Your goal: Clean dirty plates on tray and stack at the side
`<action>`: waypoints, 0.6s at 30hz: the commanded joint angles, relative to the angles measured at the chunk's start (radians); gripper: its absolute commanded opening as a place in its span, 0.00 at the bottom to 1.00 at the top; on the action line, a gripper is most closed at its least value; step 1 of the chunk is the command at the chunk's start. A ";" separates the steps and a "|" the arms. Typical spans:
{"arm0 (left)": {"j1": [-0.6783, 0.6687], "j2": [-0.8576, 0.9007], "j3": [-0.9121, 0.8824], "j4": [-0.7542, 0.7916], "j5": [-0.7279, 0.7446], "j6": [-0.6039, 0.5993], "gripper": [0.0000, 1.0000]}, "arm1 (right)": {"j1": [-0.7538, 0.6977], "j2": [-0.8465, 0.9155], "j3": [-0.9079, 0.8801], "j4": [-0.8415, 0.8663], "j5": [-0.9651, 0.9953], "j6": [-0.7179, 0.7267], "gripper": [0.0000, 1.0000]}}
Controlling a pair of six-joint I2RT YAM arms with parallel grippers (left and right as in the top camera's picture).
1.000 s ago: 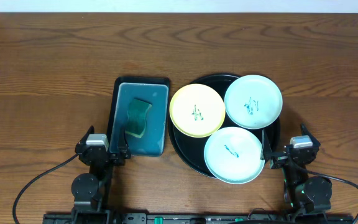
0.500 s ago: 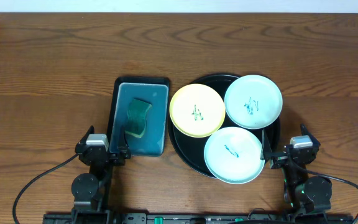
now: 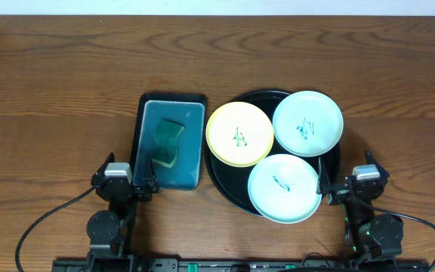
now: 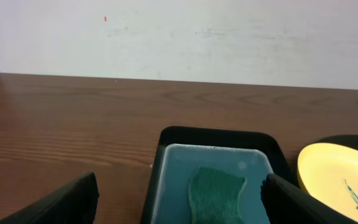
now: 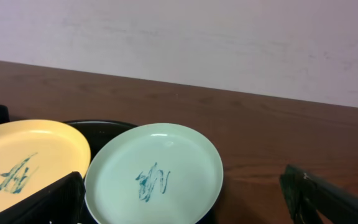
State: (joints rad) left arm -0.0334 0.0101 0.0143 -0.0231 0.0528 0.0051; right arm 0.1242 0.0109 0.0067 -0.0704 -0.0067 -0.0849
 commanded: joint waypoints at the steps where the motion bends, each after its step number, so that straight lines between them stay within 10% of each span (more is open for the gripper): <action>1: 0.006 -0.006 -0.010 -0.044 -0.019 0.017 0.85 | 0.008 -0.004 -0.001 -0.005 0.006 -0.010 0.99; 18: 0.006 -0.006 -0.010 -0.035 0.053 -0.009 0.85 | 0.008 -0.004 -0.001 -0.005 0.006 -0.010 0.99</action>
State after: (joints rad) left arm -0.0334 0.0101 0.0143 -0.0219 0.0628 0.0067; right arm 0.1242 0.0109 0.0067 -0.0700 -0.0071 -0.0849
